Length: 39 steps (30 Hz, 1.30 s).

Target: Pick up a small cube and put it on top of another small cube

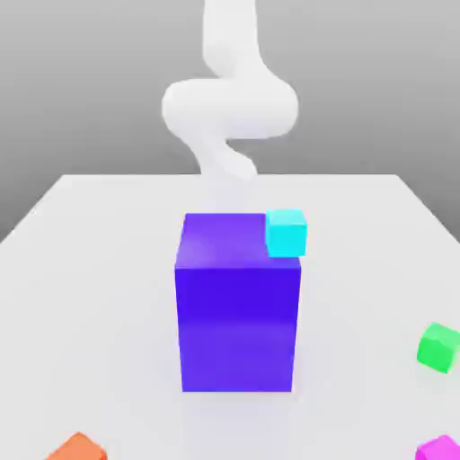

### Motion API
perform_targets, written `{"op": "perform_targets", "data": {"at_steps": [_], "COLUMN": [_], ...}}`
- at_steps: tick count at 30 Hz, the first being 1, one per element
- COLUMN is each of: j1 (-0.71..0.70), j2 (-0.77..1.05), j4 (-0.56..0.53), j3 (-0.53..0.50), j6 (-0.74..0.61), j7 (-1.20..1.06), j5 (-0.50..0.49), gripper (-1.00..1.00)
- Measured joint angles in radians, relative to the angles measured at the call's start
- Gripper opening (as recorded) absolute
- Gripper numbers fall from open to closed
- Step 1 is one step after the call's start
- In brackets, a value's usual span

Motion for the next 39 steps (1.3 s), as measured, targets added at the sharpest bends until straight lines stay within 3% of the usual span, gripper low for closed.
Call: {"op": "perform_targets", "data": {"at_steps": [15,31,35,36,39], "j1": [0.102,0.273,0.305,0.31,0.31], "j2": [0.549,1.135,1.28,1.311,1.311], "j4": [0.086,0.177,0.208,0.215,0.215], "j3": [0.097,0.139,0.117,0.11,0.11], "j6": [0.117,0.238,0.323,0.347,0.347], "j7": [-0.009,0.097,0.12,0.124,0.124], "j5": [0.023,-0.12,-0.153,-0.158,-0.158], "gripper": [0.0,0.0,0.0,-1.0,-1.0]}}
